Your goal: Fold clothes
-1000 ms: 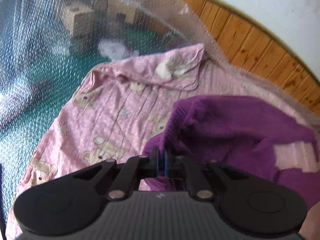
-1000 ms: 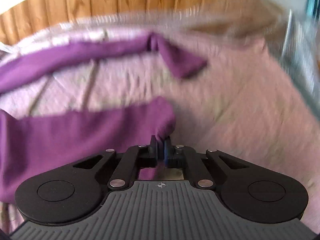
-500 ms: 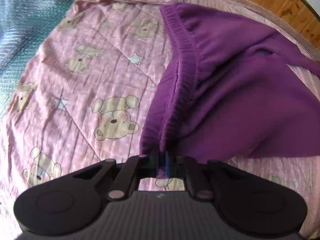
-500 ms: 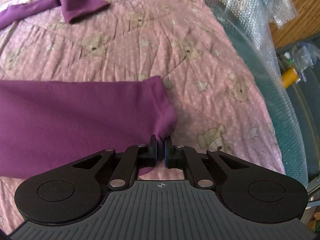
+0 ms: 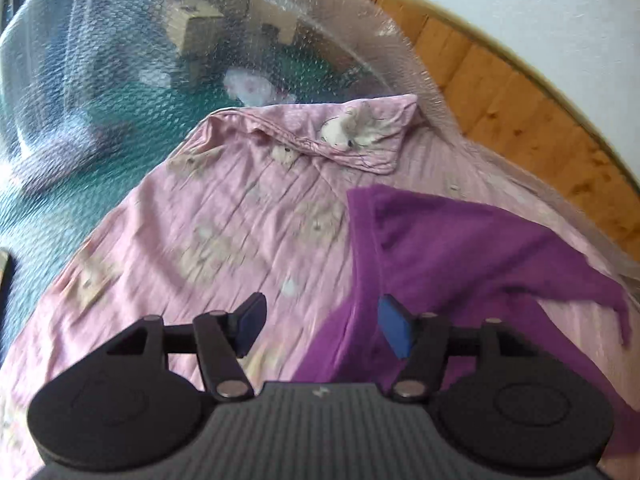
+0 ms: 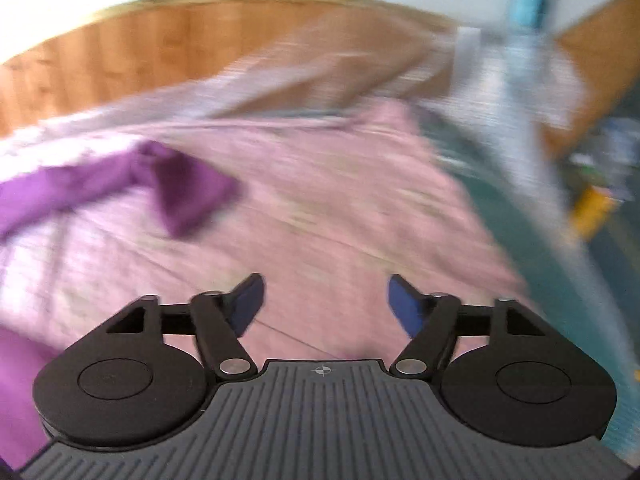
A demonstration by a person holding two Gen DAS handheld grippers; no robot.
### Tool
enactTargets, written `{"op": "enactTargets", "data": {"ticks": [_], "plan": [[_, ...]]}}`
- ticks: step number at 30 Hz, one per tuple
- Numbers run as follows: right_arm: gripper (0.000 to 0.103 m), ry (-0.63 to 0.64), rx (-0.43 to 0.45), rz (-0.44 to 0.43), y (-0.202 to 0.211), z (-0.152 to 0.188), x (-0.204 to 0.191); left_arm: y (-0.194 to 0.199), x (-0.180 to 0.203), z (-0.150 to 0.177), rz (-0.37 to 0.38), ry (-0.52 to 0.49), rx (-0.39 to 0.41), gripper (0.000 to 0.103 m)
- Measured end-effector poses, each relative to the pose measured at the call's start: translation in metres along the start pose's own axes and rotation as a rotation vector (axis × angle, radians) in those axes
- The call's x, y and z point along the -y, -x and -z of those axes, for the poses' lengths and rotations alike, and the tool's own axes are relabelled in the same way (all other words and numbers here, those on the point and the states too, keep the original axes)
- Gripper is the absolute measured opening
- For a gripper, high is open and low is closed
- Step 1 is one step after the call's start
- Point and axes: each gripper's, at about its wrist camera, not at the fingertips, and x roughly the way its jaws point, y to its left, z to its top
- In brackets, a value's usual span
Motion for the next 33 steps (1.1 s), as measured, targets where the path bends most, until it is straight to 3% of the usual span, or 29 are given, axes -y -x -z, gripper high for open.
{"op": "enactTargets", "data": {"ticks": [5, 9, 10, 12, 13, 16, 19, 22, 24, 25, 26, 28, 31, 33], "plan": [[0.084, 0.178, 0.019, -0.105, -0.067, -0.03, -0.08, -0.078, 0.047, -0.037, -0.077, -0.071, -0.031, 0.065], [0.08, 0.403, 0.008, -0.074, -0.114, -0.037, -0.135, -0.124, 0.065, -0.049, -0.1, -0.093, -0.054, 0.066], [0.072, 0.447, -0.004, -0.066, -0.126, -0.038, -0.143, -0.131, 0.069, -0.051, -0.099, -0.098, -0.058, 0.066], [0.044, 0.495, -0.046, -0.078, -0.144, -0.041, -0.149, -0.145, 0.075, -0.055, -0.092, -0.111, -0.065, 0.066], [0.002, 0.509, -0.075, -0.082, -0.149, -0.042, -0.147, -0.15, 0.076, -0.059, -0.089, -0.119, -0.064, 0.066], [0.001, 0.572, -0.09, -0.026, -0.141, -0.047, -0.121, -0.167, 0.074, -0.071, -0.08, -0.131, -0.058, 0.069], [0.001, 0.662, -0.105, 0.081, -0.13, -0.045, -0.084, -0.186, 0.068, -0.081, -0.063, -0.138, -0.068, 0.072], [0.003, 0.857, -0.18, 0.158, -0.134, -0.019, -0.058, -0.208, 0.069, -0.079, -0.036, -0.201, -0.121, 0.073], [0.033, 0.964, -0.227, 0.186, -0.137, -0.003, -0.054, -0.209, 0.081, -0.073, -0.031, -0.315, -0.105, 0.07], [0.056, 0.985, -0.257, 0.174, -0.136, 0.001, -0.054, -0.207, 0.085, -0.072, -0.016, -0.353, -0.096, 0.038], [0.06, 0.948, -0.258, 0.133, -0.129, -0.005, -0.052, -0.204, 0.09, -0.071, -0.001, -0.389, -0.087, 0.026], [0.061, 0.801, -0.25, 0.0, -0.109, -0.026, -0.048, -0.185, 0.098, -0.081, 0.025, -0.388, -0.004, 0.026], [0.064, 0.563, -0.201, -0.214, -0.083, -0.066, -0.039, -0.153, 0.096, -0.113, 0.031, -0.29, 0.166, 0.026], [0.071, 0.471, -0.138, -0.271, -0.082, -0.089, -0.038, -0.159, 0.091, -0.133, 0.0, -0.255, 0.181, 0.026]]}}
